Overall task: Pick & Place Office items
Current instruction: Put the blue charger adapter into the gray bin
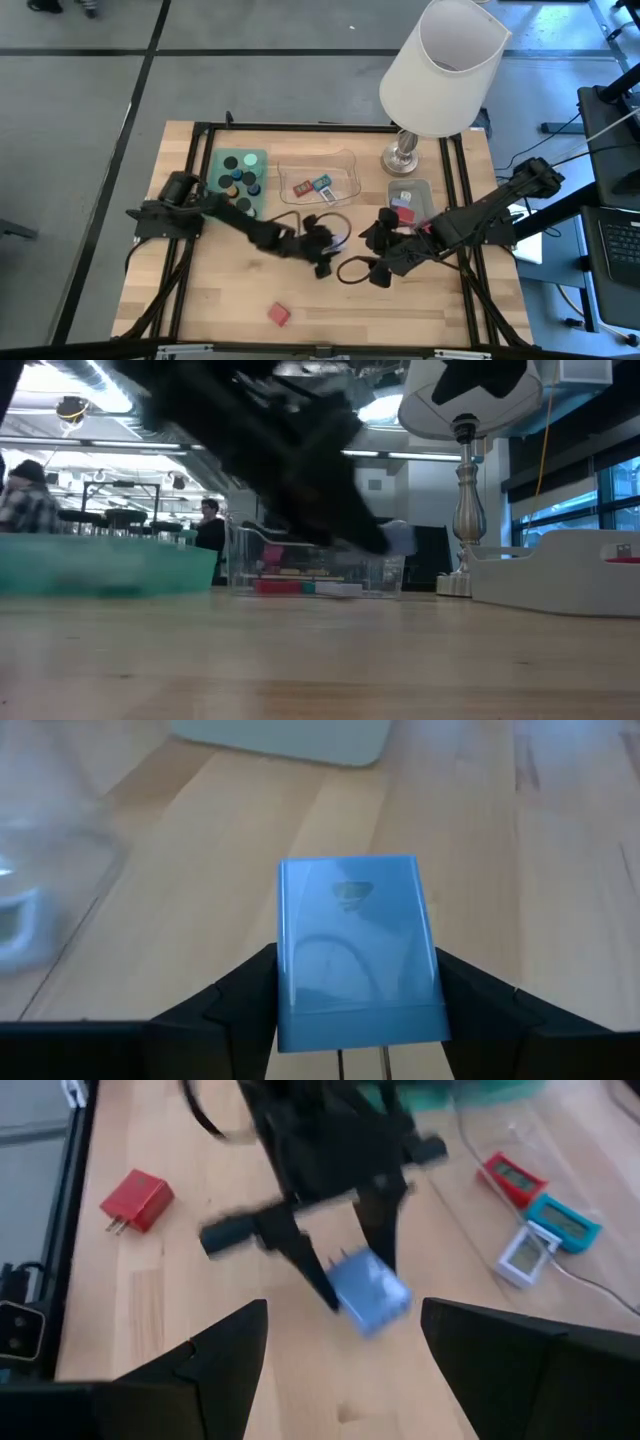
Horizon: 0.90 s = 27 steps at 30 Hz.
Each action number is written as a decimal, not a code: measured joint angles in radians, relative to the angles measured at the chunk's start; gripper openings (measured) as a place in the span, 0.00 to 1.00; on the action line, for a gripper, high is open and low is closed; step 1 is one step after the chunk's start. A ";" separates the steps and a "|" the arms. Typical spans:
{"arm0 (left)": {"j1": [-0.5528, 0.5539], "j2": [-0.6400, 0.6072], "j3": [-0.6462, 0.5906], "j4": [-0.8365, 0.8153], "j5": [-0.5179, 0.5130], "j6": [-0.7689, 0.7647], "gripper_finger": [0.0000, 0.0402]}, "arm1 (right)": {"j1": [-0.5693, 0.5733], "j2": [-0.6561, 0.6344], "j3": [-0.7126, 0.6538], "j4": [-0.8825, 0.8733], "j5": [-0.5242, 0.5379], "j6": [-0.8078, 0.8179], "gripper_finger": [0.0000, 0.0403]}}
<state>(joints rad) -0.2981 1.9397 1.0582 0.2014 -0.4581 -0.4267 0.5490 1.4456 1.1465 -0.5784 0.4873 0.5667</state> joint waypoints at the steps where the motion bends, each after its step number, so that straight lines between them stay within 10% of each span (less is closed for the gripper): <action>1: 0.021 0.020 0.023 0.006 0.035 0.018 0.54 | 0.005 -0.006 0.000 -0.008 0.011 0.008 0.66; 13: 0.094 0.256 0.366 -0.274 0.161 0.125 0.54 | 0.029 -0.013 0.000 -0.100 0.047 0.085 0.66; 27: 0.096 0.215 0.376 -0.315 0.175 0.099 0.65 | 0.031 -0.013 0.000 -0.110 0.074 0.111 0.66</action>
<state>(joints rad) -0.2024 2.1549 1.4338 -0.1133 -0.2832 -0.3279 0.5800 1.4322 1.1465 -0.6889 0.5612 0.6777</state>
